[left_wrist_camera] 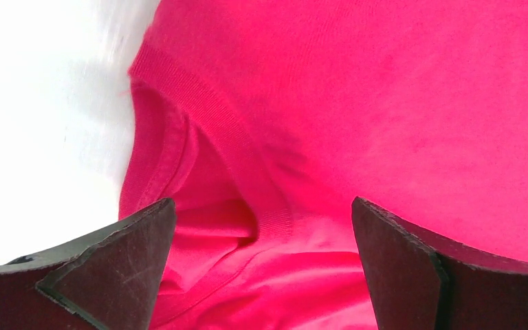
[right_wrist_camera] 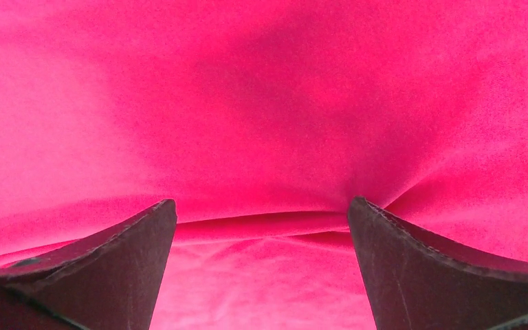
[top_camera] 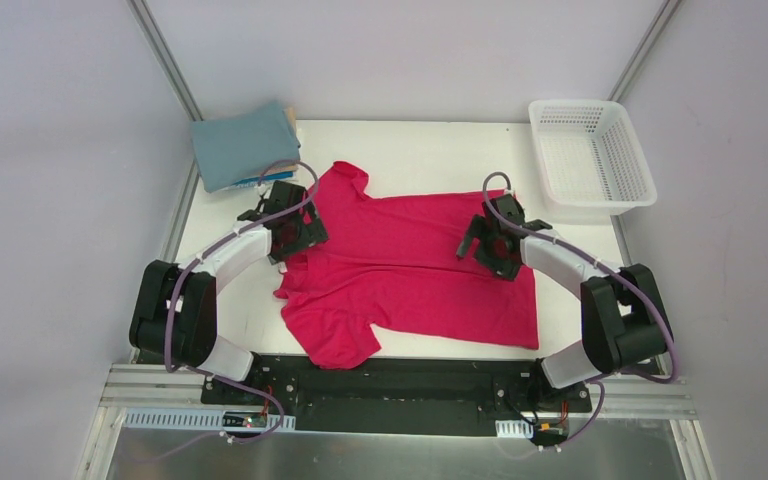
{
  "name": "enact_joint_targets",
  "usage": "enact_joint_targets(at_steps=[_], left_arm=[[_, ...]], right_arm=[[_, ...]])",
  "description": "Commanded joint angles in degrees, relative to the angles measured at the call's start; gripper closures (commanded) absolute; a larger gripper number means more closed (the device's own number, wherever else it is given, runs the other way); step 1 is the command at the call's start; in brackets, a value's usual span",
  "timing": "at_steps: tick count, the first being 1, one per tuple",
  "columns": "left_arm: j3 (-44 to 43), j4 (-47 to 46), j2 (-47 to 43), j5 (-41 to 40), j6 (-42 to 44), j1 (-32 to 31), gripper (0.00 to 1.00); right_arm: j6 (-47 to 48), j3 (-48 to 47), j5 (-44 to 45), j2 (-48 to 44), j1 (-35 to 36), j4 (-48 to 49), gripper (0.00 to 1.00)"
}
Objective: Fold and stack the t-shirts
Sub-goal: Flatten out the tshirt
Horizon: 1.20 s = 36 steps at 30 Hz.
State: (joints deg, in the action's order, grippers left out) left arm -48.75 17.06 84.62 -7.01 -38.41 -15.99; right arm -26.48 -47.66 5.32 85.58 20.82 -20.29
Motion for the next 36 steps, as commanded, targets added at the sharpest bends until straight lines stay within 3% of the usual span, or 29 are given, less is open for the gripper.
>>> enact_joint_targets(at_steps=[1,5,8,17,36], left_arm=[[-8.58,0.22,-1.94,-0.48,1.83,-0.98,0.01],[-16.32,-2.21,3.62,2.20,3.76,-1.15,0.01],[-23.38,-3.10,11.58,9.52,4.77,-1.15,0.01],[-42.14,-4.43,31.05,17.98,5.18,-1.37,0.01],[-63.66,-6.08,50.10,26.91,2.19,-4.83,0.01]], right_arm=[[1.24,-7.18,-0.04,-2.02,0.30,-2.60,0.01],[3.47,-13.27,-2.42,0.89,2.08,0.67,0.01],[3.44,-16.62,-2.85,3.69,3.12,2.14,0.00],[4.51,-15.16,-1.94,7.72,3.18,2.53,0.00],[4.90,-13.22,0.94,10.11,1.86,2.28,0.01]])
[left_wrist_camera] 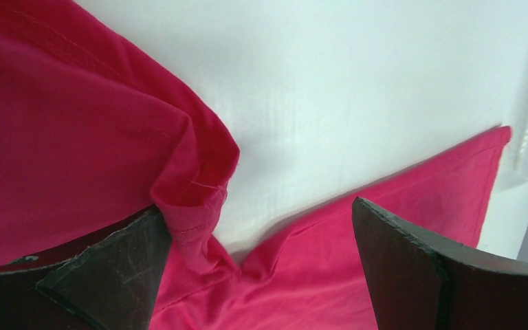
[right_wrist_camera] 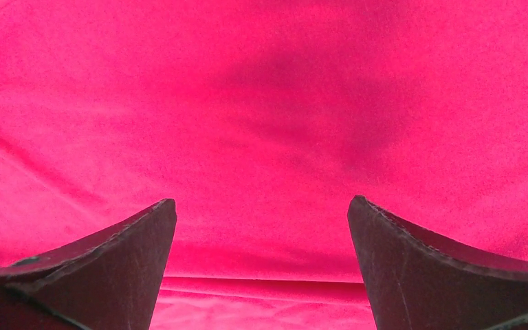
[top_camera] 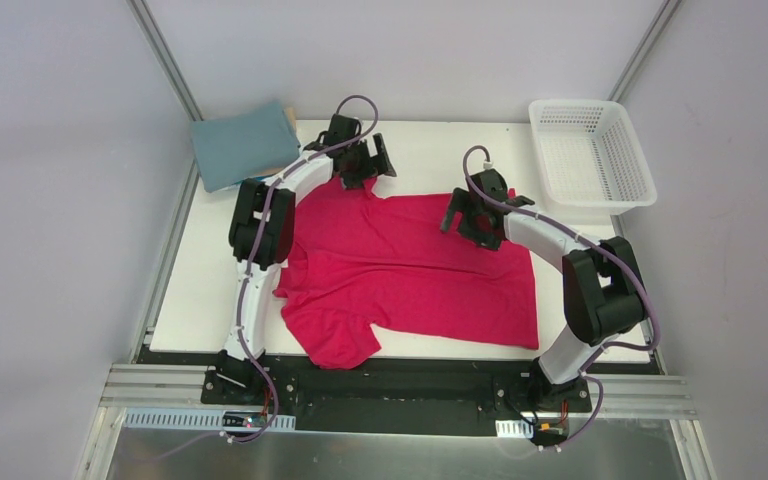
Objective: Fold and stack the t-shirts
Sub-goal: Flatten out the tshirt
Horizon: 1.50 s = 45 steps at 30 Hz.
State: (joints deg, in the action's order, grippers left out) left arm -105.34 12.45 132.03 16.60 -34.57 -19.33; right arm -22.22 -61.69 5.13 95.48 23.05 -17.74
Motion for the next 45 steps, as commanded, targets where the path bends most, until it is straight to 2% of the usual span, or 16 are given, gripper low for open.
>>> enact_joint_targets(at_steps=[1,6,11,13,17,25,29,38,45], left_arm=[[-8.32,-1.46,3.39,2.73,-1.46,-2.06,0.01],[-13.32,-0.94,6.29,-0.83,0.22,-3.98,0.01],[-17.04,1.68,7.59,-12.01,7.93,-5.62,0.01],[-20.28,1.75,9.27,-10.66,10.26,-5.80,0.01],[-22.49,2.23,10.75,-2.01,13.17,-5.78,0.01],[-12.31,2.58,1.12,-11.62,16.66,-4.65,0.01],[-11.27,2.62,-2.08,-16.22,17.44,-3.88,0.01],[-4.02,2.49,-5.38,-14.09,13.19,-0.72,0.01],[-0.58,1.26,-2.99,-2.86,7.39,3.23,0.01]], right_arm=[[0.64,0.98,1.18,0.16,-0.39,-0.25,0.00],[0.50,1.72,1.46,-0.36,-0.46,-0.26,0.00],[0.43,2.03,1.88,-0.46,-0.55,-0.24,0.01],[0.34,1.93,1.63,-0.28,-0.55,-0.24,0.01],[0.38,1.88,1.91,-0.64,-0.55,-0.31,0.00],[1.09,0.73,2.13,-2.49,-0.55,0.15,0.00],[1.21,-0.75,2.89,-2.75,-0.59,-0.08,0.01],[-0.68,-5.65,3.93,-0.13,-4.26,-0.88,0.00],[1.94,-12.43,4.54,8.39,-8.79,-0.68,0.01]])
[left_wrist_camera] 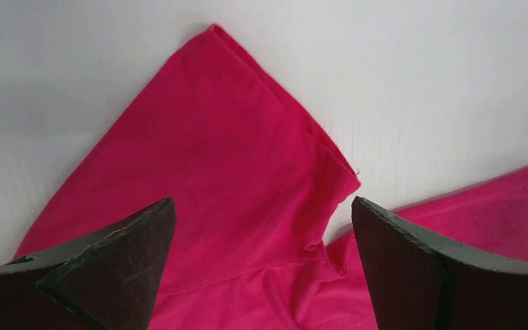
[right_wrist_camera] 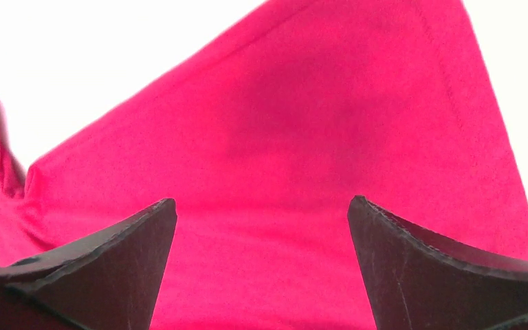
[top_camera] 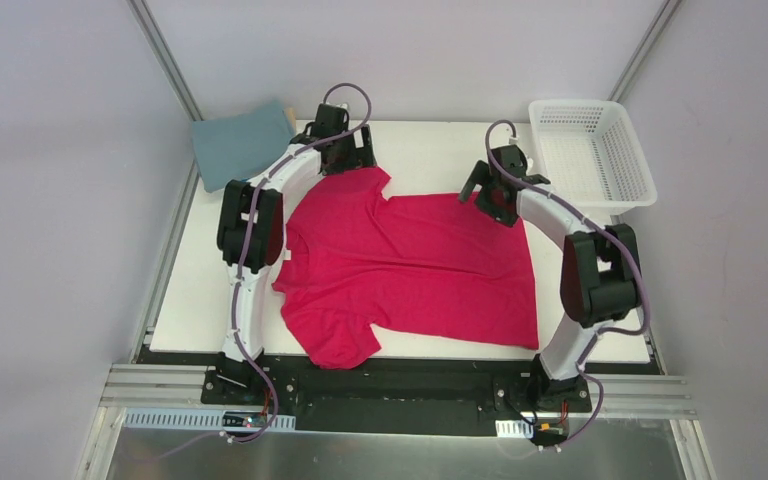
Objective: Fold and stack the t-shirts
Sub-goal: Flatten out the tshirt
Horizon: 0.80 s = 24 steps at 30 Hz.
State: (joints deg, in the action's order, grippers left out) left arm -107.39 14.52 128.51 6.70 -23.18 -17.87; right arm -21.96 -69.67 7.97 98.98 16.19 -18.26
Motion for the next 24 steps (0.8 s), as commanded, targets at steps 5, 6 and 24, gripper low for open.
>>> enact_joint_targets(at_steps=[5,6,24], left_arm=[[3.39,-1.08,1.07,5.59,-3.52,2.19,0.01],[3.93,-1.08,1.15,4.74,-3.58,2.34,0.01],[-16.04,8.07,16.13,0.83,-8.70,8.63,0.01]], right_arm=[[2.78,-9.43,1.92,11.89,-4.69,-0.88,0.00],[2.84,-10.20,1.86,13.00,-5.08,-1.42,0.01],[0.31,-23.22,-4.26,24.60,-8.51,-7.33,0.01]])
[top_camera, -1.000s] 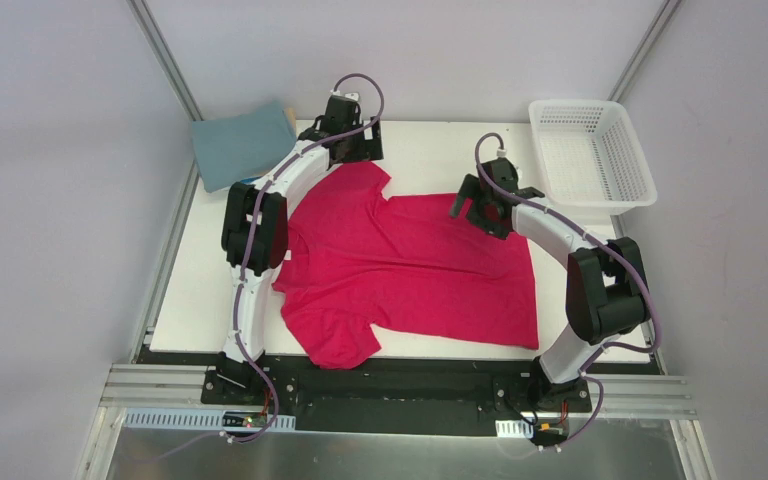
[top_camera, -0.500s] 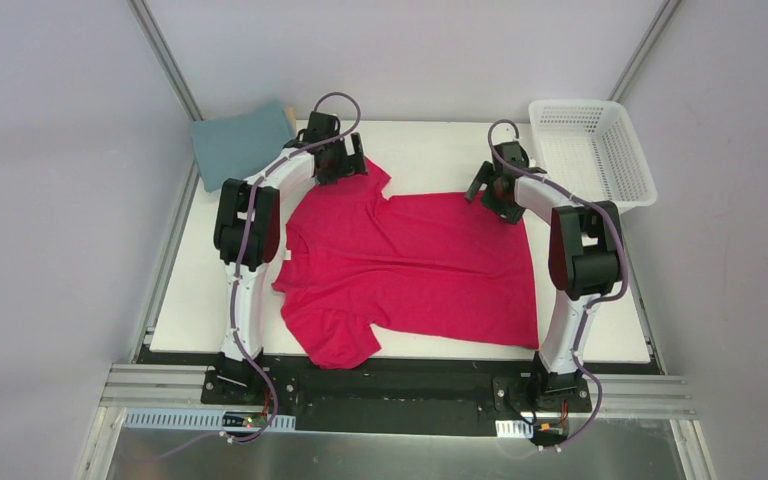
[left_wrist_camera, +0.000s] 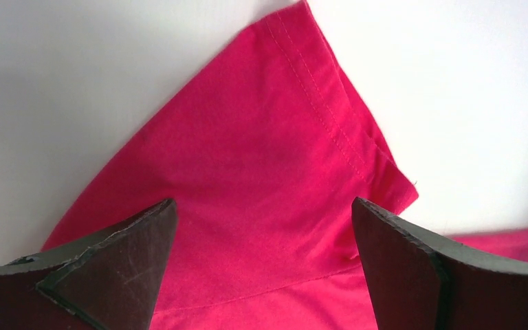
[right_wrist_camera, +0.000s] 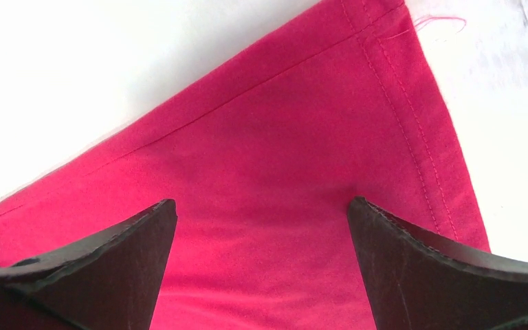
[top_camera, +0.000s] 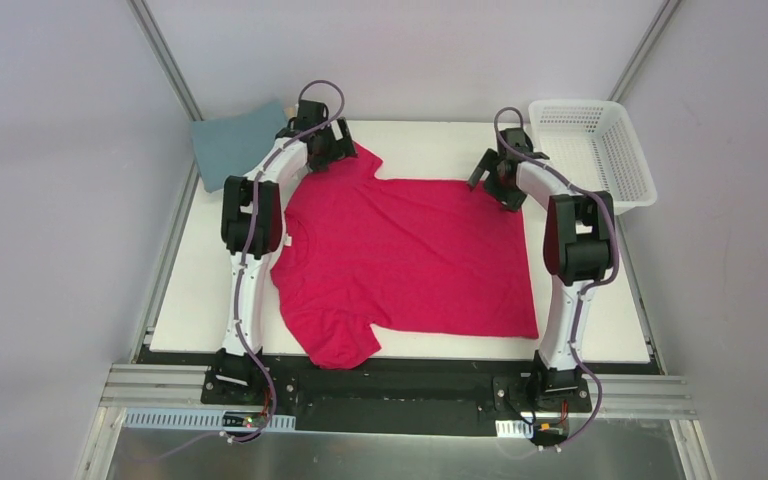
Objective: Fold and stack the t-shirts
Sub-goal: Flatten out the tshirt
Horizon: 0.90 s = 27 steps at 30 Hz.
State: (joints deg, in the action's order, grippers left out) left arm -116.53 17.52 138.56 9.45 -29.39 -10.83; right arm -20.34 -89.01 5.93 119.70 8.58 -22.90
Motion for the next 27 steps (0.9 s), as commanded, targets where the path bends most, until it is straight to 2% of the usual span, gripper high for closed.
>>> enact_joint_targets(at_steps=[1,7,14,19,22,27], left_arm=[[-8.99,5.19,7.48,-1.32,-3.07,1.79,0.01],[-22.11,6.04,15.90,0.40,-5.64,2.12,0.01],[-25.41,5.95,16.68,-1.76,-6.70,2.57,0.01],[-27.42,5.88,13.60,-1.90,-5.27,2.57,0.01],[-27.59,5.86,9.58,1.08,-2.30,2.44,0.01],[-20.47,5.86,-2.36,5.25,1.17,1.32,0.01]], right_arm=[[-1.48,-5.23,-2.61,4.84,-1.01,-3.05,0.01],[-1.37,-15.58,-5.06,11.10,-1.78,-4.94,0.01],[-1.04,-24.17,-7.23,14.86,-2.07,-6.04,0.01],[0.78,-24.82,-4.70,11.02,-2.04,-7.47,0.00],[2.27,-23.25,-5.16,6.38,-1.95,-7.68,0.00],[4.62,-17.74,-4.41,-4.21,-0.30,-9.00,0.00]])
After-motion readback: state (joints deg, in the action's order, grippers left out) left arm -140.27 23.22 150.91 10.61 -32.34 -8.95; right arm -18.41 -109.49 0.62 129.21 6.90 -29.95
